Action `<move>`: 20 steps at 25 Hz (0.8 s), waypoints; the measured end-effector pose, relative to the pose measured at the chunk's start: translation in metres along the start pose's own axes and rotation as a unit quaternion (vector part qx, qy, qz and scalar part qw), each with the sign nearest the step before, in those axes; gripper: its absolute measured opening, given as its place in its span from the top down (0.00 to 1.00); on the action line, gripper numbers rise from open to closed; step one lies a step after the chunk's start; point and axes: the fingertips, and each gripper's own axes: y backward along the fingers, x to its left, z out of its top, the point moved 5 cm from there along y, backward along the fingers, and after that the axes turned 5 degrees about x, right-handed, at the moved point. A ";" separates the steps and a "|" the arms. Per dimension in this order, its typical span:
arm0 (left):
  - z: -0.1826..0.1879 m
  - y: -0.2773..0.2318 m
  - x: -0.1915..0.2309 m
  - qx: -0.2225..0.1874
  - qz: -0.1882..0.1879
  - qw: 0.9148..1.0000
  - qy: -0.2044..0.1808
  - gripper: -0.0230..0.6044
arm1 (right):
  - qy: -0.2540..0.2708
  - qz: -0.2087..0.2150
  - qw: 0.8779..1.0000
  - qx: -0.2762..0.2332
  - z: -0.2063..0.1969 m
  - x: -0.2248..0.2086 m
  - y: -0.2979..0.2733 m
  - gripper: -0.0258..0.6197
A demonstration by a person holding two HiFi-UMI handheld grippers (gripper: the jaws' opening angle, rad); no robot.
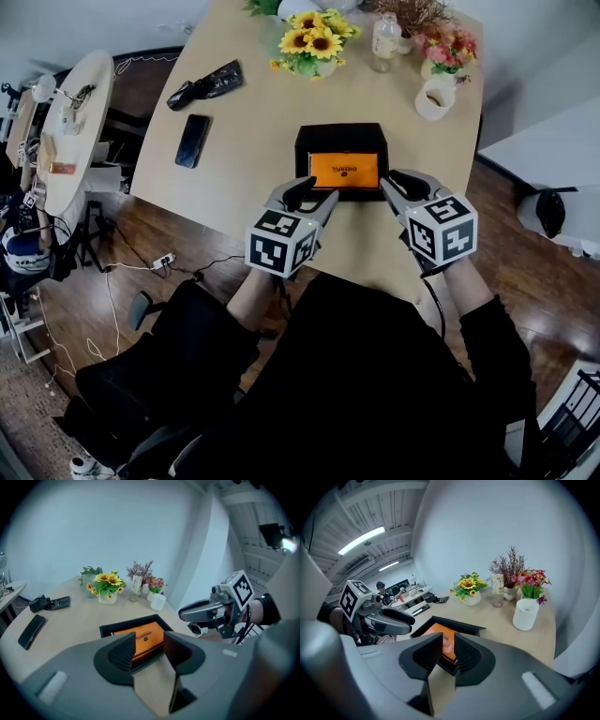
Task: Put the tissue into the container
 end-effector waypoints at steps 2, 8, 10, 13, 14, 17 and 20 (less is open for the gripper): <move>0.001 0.010 -0.010 -0.020 -0.001 1.000 -0.016 0.70 | -0.011 -0.006 1.000 -0.019 -0.004 -0.001 0.012 0.85; 0.003 0.028 -0.033 -0.039 -0.003 0.998 -0.040 0.71 | -0.025 -0.023 0.997 -0.063 -0.016 -0.005 0.051 0.86; 0.003 0.030 -0.043 -0.041 -0.009 0.998 -0.044 0.72 | -0.029 -0.029 0.996 -0.073 -0.021 -0.009 0.063 0.87; 0.002 0.030 -0.058 -0.049 -0.015 0.997 -0.060 0.72 | -0.033 -0.043 0.995 -0.089 -0.029 -0.016 0.082 0.87; 0.001 0.030 -0.062 -0.053 -0.013 0.996 -0.070 0.73 | -0.033 -0.050 0.994 -0.094 -0.032 -0.019 0.088 0.87; 0.000 0.028 -0.073 -0.060 -0.006 0.993 -0.102 0.73 | -0.036 -0.070 0.991 -0.111 -0.040 -0.026 0.106 0.88; 0.003 0.029 -0.087 -0.072 -0.009 0.989 -0.126 0.73 | -0.056 -0.088 0.985 -0.135 -0.046 -0.033 0.126 0.90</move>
